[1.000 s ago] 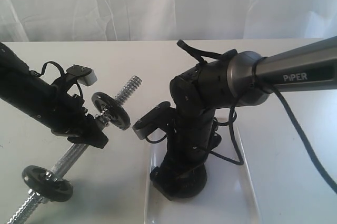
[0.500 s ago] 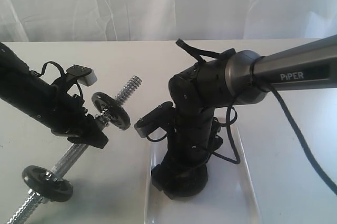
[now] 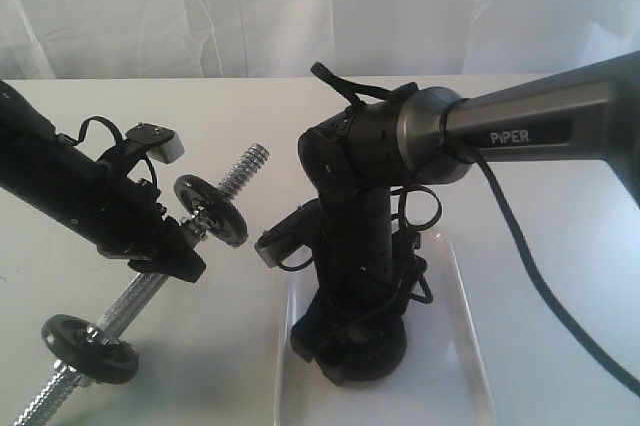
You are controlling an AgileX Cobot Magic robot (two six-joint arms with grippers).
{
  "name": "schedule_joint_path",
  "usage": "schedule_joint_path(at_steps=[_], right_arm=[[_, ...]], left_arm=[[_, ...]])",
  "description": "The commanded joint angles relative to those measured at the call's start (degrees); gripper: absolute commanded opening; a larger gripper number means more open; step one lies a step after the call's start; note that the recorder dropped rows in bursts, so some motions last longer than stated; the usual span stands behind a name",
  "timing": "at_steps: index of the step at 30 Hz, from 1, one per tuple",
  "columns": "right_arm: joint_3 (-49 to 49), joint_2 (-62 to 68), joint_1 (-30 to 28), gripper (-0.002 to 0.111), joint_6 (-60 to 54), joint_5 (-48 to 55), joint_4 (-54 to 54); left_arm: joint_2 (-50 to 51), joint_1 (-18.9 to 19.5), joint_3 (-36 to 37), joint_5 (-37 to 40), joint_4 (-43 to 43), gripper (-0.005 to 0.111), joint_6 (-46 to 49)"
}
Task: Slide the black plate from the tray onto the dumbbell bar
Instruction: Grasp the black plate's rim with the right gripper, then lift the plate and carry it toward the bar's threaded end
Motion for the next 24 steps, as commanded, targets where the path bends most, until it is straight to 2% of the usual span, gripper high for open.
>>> schedule_joint_path(at_steps=[1,18,24], right_arm=[[0.9,0.7,-0.6,0.000,0.0,3.9,-1.2],[1.0,-13.1,-6.0,0.000,-1.7,0.5,0.9],[1.0,-15.8,-10.5,0.000,-7.9,-1.0,9.3]], left_arm=[[-2.5,-0.2,-1.1,2.7,-4.6,0.000,1.3],[-2.7,-0.2,-1.1,3.3,-4.9,0.000,3.3],[-3.3,-0.2,-1.1,3.4,-4.9,0.000,3.3]])
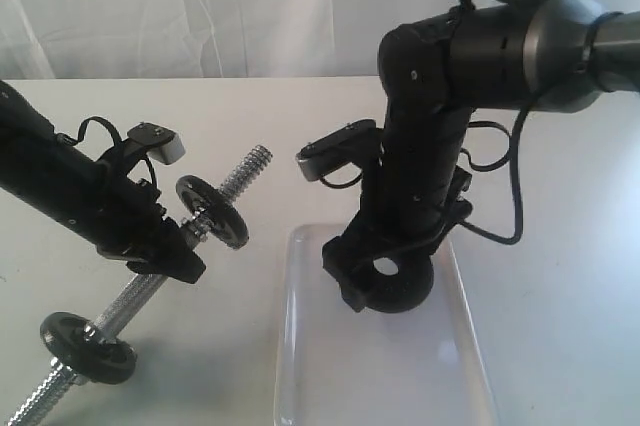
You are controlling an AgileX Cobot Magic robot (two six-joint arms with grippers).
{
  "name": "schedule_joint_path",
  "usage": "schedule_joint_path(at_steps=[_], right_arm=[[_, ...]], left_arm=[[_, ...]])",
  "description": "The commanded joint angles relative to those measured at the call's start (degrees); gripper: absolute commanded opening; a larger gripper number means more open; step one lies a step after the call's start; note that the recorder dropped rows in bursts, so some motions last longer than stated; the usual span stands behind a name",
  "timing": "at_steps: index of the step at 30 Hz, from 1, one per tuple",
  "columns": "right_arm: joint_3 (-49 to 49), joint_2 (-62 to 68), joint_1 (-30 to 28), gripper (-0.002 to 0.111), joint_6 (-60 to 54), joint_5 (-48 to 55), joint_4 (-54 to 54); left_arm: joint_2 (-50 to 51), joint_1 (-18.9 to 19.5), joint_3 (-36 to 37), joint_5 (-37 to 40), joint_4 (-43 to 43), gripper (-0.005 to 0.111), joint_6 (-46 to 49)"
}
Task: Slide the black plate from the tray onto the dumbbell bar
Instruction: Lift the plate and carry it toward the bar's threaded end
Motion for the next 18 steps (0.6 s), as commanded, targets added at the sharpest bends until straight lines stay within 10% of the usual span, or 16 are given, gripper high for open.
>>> schedule_joint_path(at_steps=[1,18], right_arm=[[0.0,-2.5,-3.8,0.000,-6.1,-0.6,7.0],[0.0,-2.6,-18.8,0.000,-37.6,7.2,51.0]], left_arm=[[-3.0,-0.2,-1.1,3.0,-4.8,0.000,1.2],[-3.0,-0.2,-1.1,5.9,-7.5,0.000,6.8]])
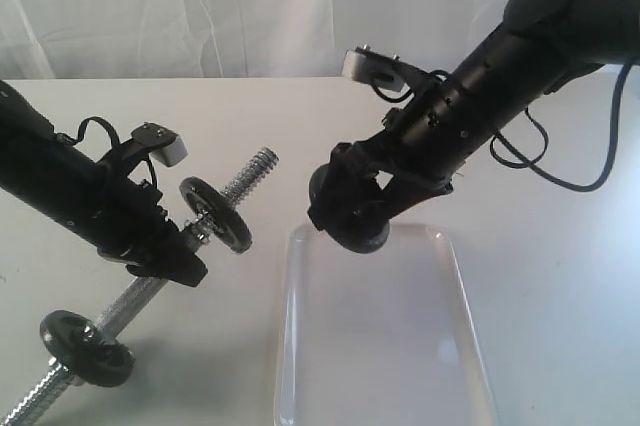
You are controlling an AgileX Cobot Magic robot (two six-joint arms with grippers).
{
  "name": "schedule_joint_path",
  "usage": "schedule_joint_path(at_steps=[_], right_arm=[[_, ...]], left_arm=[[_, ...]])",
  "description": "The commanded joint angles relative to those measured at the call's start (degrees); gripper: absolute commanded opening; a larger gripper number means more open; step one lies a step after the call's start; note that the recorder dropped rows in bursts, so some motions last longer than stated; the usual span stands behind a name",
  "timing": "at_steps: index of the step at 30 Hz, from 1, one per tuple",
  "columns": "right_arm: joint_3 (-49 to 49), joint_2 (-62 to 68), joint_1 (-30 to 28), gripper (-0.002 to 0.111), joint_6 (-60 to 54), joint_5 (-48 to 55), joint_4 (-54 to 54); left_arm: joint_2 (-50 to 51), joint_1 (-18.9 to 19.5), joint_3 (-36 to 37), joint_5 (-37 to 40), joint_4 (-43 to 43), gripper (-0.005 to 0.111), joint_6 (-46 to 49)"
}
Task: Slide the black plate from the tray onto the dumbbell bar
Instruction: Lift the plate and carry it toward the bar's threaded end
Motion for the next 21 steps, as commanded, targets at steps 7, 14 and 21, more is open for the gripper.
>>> schedule_joint_path(at_steps=[7,14,21], right_arm=[[0.0,-1.3,-4.6,0.000,-10.1,1.2,16.2],[0.0,-1.3,-4.6,0.000,-10.1,-3.1,21.2],[0.0,-1.3,-4.6,0.000,-10.1,-10.2,21.8]], left_arm=[[-2.9,-0.2,-1.1,6.7,-8.0,0.000,7.1],[-2.9,-0.2,-1.1,12.3,-13.4,0.000,14.4],[-2.9,-0.2,-1.1,12.8,-13.4,0.000,14.9]])
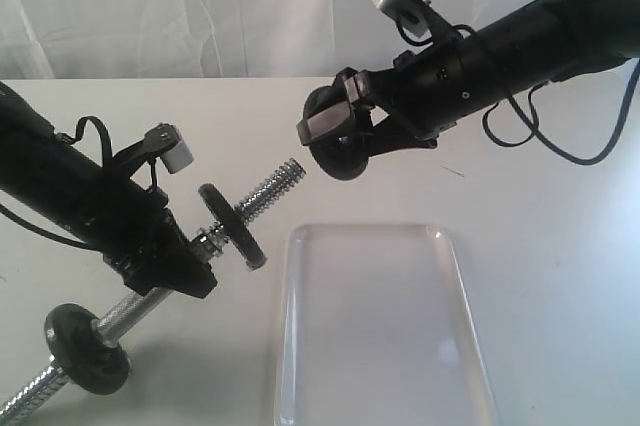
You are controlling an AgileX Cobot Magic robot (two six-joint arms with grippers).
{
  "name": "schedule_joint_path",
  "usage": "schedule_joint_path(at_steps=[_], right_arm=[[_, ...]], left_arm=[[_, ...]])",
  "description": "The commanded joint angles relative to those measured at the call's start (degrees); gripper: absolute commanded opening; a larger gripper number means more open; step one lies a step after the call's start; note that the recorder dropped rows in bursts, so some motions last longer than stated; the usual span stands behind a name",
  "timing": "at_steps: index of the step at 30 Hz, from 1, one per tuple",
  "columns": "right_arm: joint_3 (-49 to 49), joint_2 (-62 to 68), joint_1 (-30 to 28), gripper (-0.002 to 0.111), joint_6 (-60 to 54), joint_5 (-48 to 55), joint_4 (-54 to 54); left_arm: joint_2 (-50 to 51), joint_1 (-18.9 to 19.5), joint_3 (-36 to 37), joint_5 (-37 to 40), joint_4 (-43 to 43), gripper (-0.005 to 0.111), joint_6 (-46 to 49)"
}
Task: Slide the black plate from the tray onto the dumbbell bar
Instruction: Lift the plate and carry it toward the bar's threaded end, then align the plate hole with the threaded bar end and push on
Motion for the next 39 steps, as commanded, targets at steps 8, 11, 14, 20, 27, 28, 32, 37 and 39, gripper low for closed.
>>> schedule_joint_path(at_steps=[8,11,14,20,27,28,32,37,39], right_arm=[[0.0,3.8,0.0,0.000,-0.9,0.2,11.5],[0.0,4.2,0.0,0.000,-0.9,0.8,12.5],[0.0,4.2,0.2,0.000,-1.5,1.3,12.8],[0.0,4.3,1.0,0.000,-1.7,1.5,12.8],[0.0,5.8,1.9,0.000,-1.7,2.3,13.3],[0.0,6.0,1.9,0.000,-1.7,2.3,13.3],[0.0,5.9,1.7,0.000,-1.7,2.5,13.3],[0.0,5.8,1.7,0.000,-1.7,3.7,13.7],[0.0,5.8,1.7,0.000,-1.7,4.2,13.7]], left_arm=[[-2.9,-0.2,-1.2,5.5,-9.2,0.000,2.4],[-2.9,-0.2,-1.2,5.5,-9.2,0.000,2.4],[-2.9,-0.2,-1.2,5.5,-9.2,0.000,2.4],[-2.9,-0.2,-1.2,5.5,-9.2,0.000,2.5],[-2.9,-0.2,-1.2,5.5,-9.2,0.000,2.5],[-2.9,-0.2,-1.2,5.5,-9.2,0.000,2.5],[-2.9,-0.2,-1.2,5.5,-9.2,0.000,2.5],[-2.9,-0.2,-1.2,5.5,-9.2,0.000,2.5],[-2.9,-0.2,-1.2,5.5,-9.2,0.000,2.5]])
